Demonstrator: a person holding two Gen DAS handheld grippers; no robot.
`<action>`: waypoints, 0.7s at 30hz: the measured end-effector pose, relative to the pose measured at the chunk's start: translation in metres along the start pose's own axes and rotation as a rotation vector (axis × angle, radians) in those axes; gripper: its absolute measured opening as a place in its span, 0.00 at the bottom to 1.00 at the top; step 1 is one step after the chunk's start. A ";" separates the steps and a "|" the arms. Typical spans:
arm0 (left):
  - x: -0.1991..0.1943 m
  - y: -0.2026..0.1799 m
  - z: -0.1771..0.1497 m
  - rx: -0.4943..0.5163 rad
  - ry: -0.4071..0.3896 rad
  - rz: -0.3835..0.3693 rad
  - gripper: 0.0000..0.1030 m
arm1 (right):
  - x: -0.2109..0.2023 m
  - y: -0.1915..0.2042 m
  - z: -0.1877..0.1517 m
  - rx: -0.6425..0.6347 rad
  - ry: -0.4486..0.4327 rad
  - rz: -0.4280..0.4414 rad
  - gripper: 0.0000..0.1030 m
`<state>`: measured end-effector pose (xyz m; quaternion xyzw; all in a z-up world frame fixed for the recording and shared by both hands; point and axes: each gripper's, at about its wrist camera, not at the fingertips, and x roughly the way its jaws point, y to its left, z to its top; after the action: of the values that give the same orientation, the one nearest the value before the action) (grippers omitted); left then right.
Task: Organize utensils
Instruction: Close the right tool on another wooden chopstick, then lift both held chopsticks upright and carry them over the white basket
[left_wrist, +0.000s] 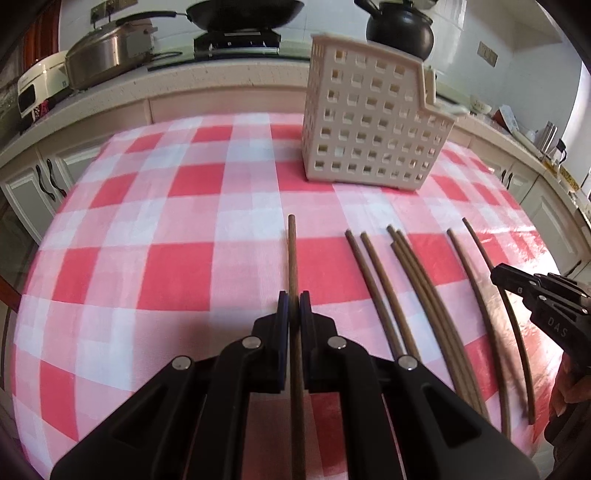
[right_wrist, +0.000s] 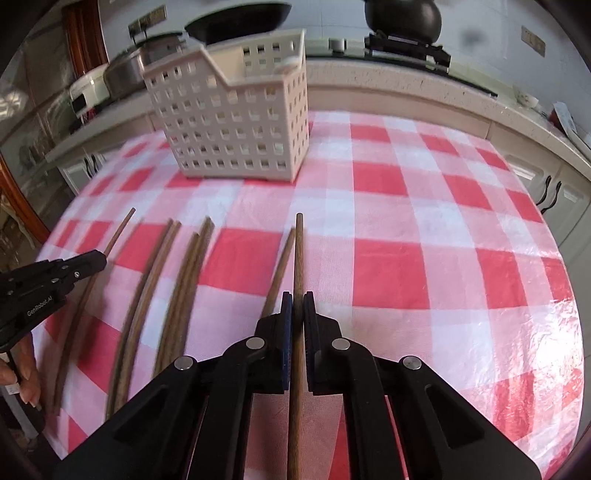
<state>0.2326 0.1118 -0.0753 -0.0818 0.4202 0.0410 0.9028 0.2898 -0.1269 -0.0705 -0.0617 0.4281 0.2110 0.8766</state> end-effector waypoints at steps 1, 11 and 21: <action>-0.003 0.000 0.001 -0.002 -0.007 -0.001 0.06 | -0.004 0.000 0.002 0.001 -0.012 0.005 0.06; -0.059 -0.006 0.017 -0.016 -0.128 -0.025 0.06 | -0.061 -0.004 0.019 0.005 -0.159 0.047 0.06; -0.112 -0.023 0.012 0.009 -0.250 -0.011 0.06 | -0.110 0.004 0.016 -0.026 -0.278 0.061 0.06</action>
<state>0.1727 0.0908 0.0200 -0.0745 0.3041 0.0442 0.9487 0.2393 -0.1535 0.0254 -0.0300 0.3014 0.2496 0.9198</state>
